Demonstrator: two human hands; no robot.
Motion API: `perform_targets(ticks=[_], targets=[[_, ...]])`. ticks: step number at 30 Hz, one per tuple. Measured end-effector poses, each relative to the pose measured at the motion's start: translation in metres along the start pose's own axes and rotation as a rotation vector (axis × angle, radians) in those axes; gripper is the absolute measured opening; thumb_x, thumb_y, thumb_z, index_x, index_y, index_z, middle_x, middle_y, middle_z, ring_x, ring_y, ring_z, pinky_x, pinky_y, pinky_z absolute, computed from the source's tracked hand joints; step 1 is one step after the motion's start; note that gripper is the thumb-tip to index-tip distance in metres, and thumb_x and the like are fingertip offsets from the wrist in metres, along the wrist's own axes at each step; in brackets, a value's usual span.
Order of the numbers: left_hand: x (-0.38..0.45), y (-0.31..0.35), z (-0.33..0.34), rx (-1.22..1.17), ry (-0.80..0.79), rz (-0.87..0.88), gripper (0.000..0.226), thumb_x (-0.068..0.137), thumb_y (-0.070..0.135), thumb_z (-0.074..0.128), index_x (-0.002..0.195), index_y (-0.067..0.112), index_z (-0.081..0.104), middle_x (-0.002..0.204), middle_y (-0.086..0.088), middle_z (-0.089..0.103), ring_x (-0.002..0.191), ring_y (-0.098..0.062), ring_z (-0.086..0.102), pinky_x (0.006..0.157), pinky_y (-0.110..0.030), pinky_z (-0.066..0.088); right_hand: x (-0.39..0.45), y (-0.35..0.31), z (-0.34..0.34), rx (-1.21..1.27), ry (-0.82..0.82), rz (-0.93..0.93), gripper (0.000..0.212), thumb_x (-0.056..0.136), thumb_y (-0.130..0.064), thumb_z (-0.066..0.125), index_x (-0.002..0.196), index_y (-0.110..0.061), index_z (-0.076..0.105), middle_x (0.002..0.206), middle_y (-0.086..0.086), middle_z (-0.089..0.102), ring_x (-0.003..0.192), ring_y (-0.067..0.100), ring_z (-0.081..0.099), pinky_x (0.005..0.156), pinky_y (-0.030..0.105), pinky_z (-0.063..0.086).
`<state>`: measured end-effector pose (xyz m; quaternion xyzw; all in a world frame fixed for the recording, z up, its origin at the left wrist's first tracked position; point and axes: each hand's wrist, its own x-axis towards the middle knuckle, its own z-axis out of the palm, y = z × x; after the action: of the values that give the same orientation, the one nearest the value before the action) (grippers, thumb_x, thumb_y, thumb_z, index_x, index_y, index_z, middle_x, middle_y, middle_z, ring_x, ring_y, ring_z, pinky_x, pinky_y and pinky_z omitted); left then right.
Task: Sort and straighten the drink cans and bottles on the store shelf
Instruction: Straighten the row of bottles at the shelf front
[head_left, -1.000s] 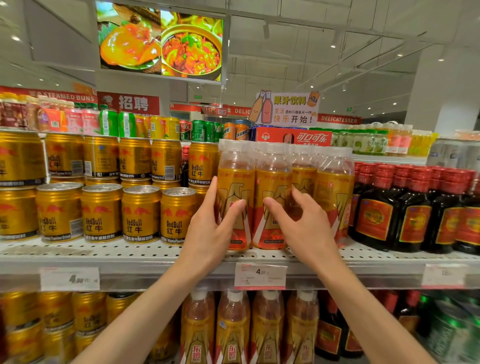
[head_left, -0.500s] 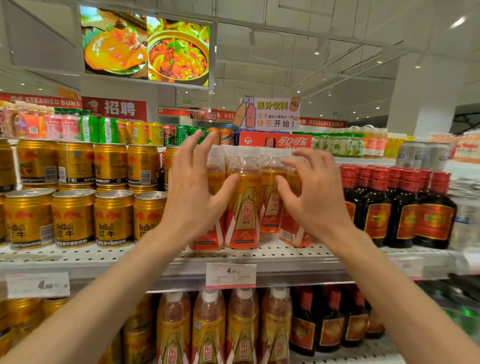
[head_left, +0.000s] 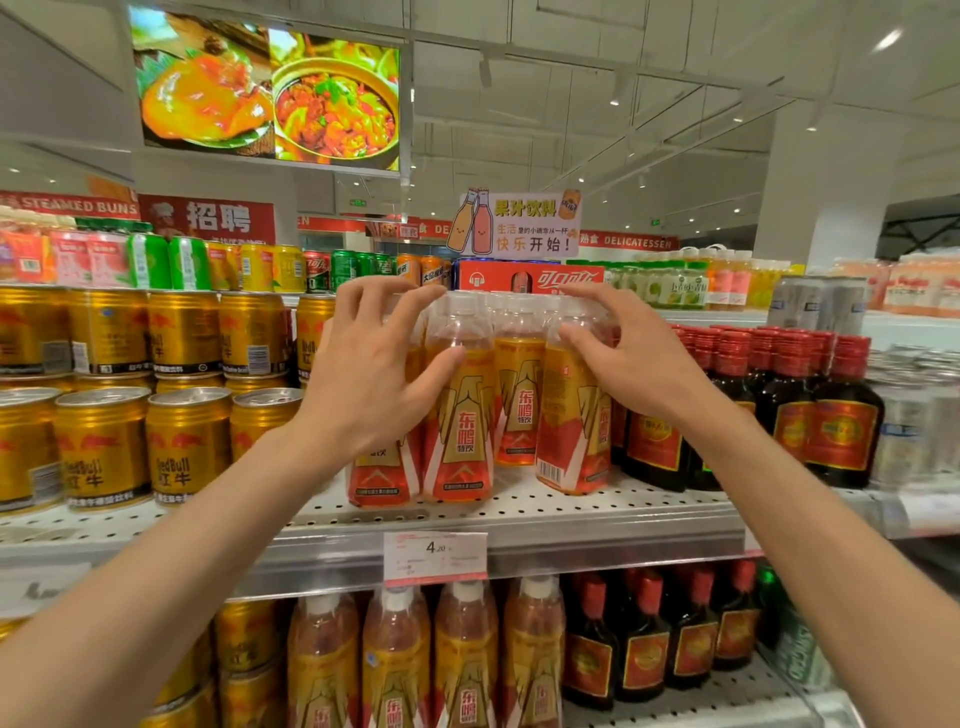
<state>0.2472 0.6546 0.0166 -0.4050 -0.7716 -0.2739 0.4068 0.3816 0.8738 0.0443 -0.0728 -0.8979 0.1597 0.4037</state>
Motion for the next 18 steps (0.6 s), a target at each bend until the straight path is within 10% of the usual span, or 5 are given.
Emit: perform_targets(ticks=[8,18], targets=[[0.000,0.001,0.001,-0.013,0.003,-0.004,0.067,0.090,0.067,0.040,0.146,0.030,0.044,0.143,-0.003,0.042,0.139,-0.021,0.024,0.110,-0.046,0.035,0.002,-0.024,0.026,0.047,0.136,-0.001,0.054,0.088,-0.054,0.067,0.135,-0.030,0.055,0.124,-0.007,0.052,0.090,0.003,0.061,0.094,0.040,0.055],[-0.007,-0.002,0.002,-0.098,0.012,0.042,0.065,0.095,0.058,0.046,0.153,0.032,0.034,0.161,0.000,0.024,0.153,-0.020,0.006,0.123,-0.046,0.015,-0.035,-0.016,0.051,0.225,0.043,0.124,0.090,0.087,-0.063,0.062,0.157,-0.031,0.015,0.160,-0.006,0.032,0.144,0.013,0.035,0.117,0.047,0.035]])
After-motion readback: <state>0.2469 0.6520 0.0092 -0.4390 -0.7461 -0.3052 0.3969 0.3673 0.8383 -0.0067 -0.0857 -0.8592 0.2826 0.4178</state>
